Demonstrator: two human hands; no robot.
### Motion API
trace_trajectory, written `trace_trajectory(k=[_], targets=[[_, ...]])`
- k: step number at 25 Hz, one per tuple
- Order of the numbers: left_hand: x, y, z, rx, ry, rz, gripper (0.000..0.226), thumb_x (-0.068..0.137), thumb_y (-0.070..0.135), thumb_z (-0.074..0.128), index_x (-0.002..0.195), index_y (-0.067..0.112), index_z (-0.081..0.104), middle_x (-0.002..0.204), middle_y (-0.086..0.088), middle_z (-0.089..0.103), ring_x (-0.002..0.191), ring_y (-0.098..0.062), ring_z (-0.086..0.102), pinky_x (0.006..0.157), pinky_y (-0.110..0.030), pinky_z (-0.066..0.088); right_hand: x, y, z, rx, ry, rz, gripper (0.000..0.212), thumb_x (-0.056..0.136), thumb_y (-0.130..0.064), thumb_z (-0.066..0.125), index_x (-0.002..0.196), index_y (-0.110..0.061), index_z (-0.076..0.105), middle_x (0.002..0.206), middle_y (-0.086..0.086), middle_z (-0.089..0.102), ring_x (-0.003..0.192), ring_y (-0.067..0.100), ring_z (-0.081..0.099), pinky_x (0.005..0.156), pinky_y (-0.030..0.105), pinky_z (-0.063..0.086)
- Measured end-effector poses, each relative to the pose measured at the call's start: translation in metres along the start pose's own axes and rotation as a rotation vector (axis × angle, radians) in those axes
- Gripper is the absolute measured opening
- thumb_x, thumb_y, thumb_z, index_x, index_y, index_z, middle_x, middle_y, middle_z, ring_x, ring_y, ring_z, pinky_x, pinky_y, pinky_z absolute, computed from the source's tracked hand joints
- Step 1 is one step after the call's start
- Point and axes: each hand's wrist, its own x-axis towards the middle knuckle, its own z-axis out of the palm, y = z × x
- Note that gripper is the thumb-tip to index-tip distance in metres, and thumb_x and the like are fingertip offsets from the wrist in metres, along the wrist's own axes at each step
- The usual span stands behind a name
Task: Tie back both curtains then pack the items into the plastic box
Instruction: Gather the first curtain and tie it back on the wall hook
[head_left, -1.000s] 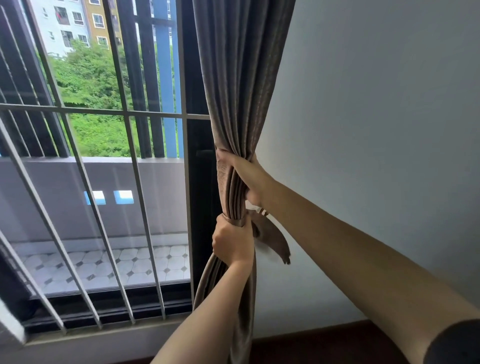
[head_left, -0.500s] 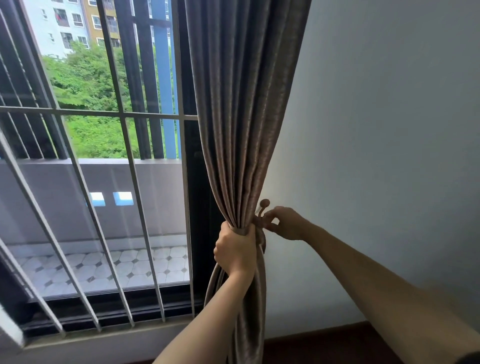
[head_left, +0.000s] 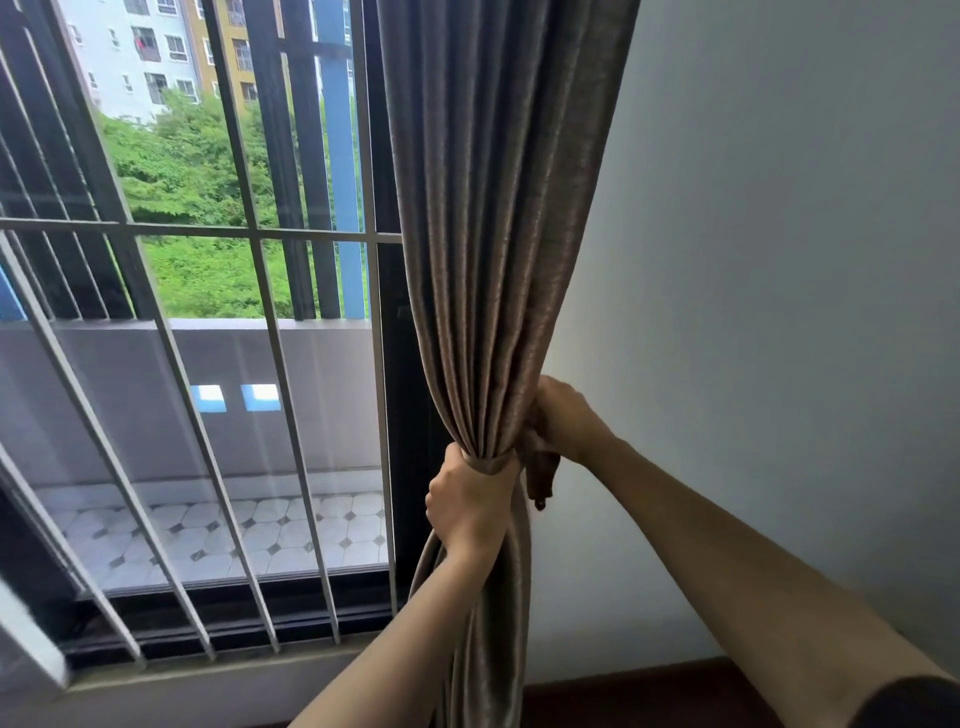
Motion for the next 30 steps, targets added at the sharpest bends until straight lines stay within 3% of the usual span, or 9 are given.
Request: trace_trajectory(k=[4, 7, 9, 11, 14, 19, 25, 27, 30], targets=[[0.011, -0.023, -0.014, -0.184, -0.245, 0.152, 0.047, 0.065, 0.052, 0.075, 0.098, 0.022, 0.06, 0.087, 0.007, 0.069, 0.081, -0.009, 0.065, 0.074, -0.03, 0.054, -0.023, -0.015, 0.022, 0.501, -0.01, 0.159, 0.026, 0.094, -0.006, 0.048, 0.12, -0.006, 0.049, 0.109, 0.004, 0.058, 0.098, 0.014, 0.058, 0.074, 0.012, 0.046], [0.027, -0.045, -0.023, -0.641, -0.644, 0.091, 0.048, 0.07, 0.032, 0.059, 0.113, 0.013, 0.063, 0.107, -0.01, 0.07, 0.102, -0.025, 0.064, 0.091, -0.042, 0.051, -0.04, -0.026, 0.04, 0.939, 0.086, 0.27, 0.03, 0.098, -0.011, 0.043, 0.128, -0.012, 0.042, 0.117, 0.006, 0.057, 0.099, -0.002, 0.06, 0.086, 0.015, 0.051], [0.041, -0.05, -0.023, -0.783, -0.741, -0.008, 0.049, 0.069, 0.018, 0.046, 0.114, 0.004, 0.062, 0.107, -0.019, 0.066, 0.099, -0.032, 0.062, 0.086, -0.041, 0.051, -0.051, -0.037, 0.043, 1.215, 0.029, 0.325, 0.03, 0.099, -0.015, 0.036, 0.127, -0.013, 0.046, 0.113, -0.001, 0.062, 0.099, 0.001, 0.061, 0.079, 0.011, 0.05], [0.056, -0.048, -0.027, -0.684, -0.72, -0.039, 0.043, 0.071, 0.015, 0.046, 0.111, 0.008, 0.06, 0.102, -0.015, 0.064, 0.09, -0.025, 0.061, 0.075, -0.031, 0.051, -0.057, -0.038, 0.042, 1.348, -0.094, 0.283, 0.042, 0.085, -0.015, 0.046, 0.127, -0.013, 0.046, 0.111, -0.001, 0.065, 0.102, 0.008, 0.062, 0.08, 0.016, 0.05], [0.08, -0.049, -0.035, -0.565, -0.882, 0.004, 0.054, 0.079, 0.007, 0.058, 0.127, 0.028, 0.046, 0.106, -0.008, 0.064, 0.09, -0.018, 0.064, 0.075, -0.031, 0.052, -0.057, -0.032, 0.036, 1.109, -0.264, 0.172, 0.07, 0.07, -0.016, 0.066, 0.135, -0.014, 0.038, 0.121, -0.002, 0.06, 0.11, 0.005, 0.059, 0.089, 0.018, 0.048], [0.107, -0.024, -0.04, -0.252, -1.115, 0.046, 0.056, 0.087, -0.008, 0.053, 0.126, 0.031, 0.043, 0.108, -0.002, 0.061, 0.095, -0.013, 0.065, 0.085, -0.034, 0.056, -0.048, -0.034, 0.025, 1.003, -0.211, 0.128, 0.056, 0.069, -0.003, 0.078, 0.115, -0.025, 0.055, 0.109, -0.007, 0.064, 0.102, 0.003, 0.063, 0.082, 0.015, 0.05], [0.131, -0.018, -0.033, 0.221, -0.951, 0.461, 0.042, 0.066, 0.05, 0.076, 0.104, 0.045, 0.06, 0.111, -0.003, 0.061, 0.105, -0.021, 0.06, 0.094, -0.041, 0.051, -0.049, -0.032, 0.03, 0.985, -0.174, 0.12, 0.058, 0.067, -0.008, 0.08, 0.12, -0.013, 0.055, 0.109, -0.001, 0.066, 0.103, 0.01, 0.063, 0.085, 0.019, 0.051], [0.131, -0.014, -0.035, 0.258, -0.91, 0.574, 0.034, 0.067, 0.048, 0.077, 0.095, 0.058, 0.059, 0.107, 0.006, 0.057, 0.103, -0.016, 0.056, 0.09, -0.03, 0.051, -0.048, -0.035, 0.029, 0.963, -0.193, 0.107, 0.052, 0.068, -0.009, 0.08, 0.115, -0.013, 0.058, 0.105, 0.0, 0.067, 0.099, 0.011, 0.065, 0.086, 0.02, 0.051], [0.121, -0.007, -0.036, 0.178, -0.827, 0.67, 0.044, 0.071, 0.022, 0.08, 0.088, 0.055, 0.056, 0.096, 0.014, 0.055, 0.089, -0.007, 0.056, 0.079, -0.014, 0.046, -0.048, -0.037, 0.029, 0.905, -0.166, 0.059, 0.03, 0.069, -0.014, 0.08, 0.095, -0.014, 0.066, 0.089, 0.001, 0.07, 0.088, 0.015, 0.068, 0.084, 0.027, 0.054]])
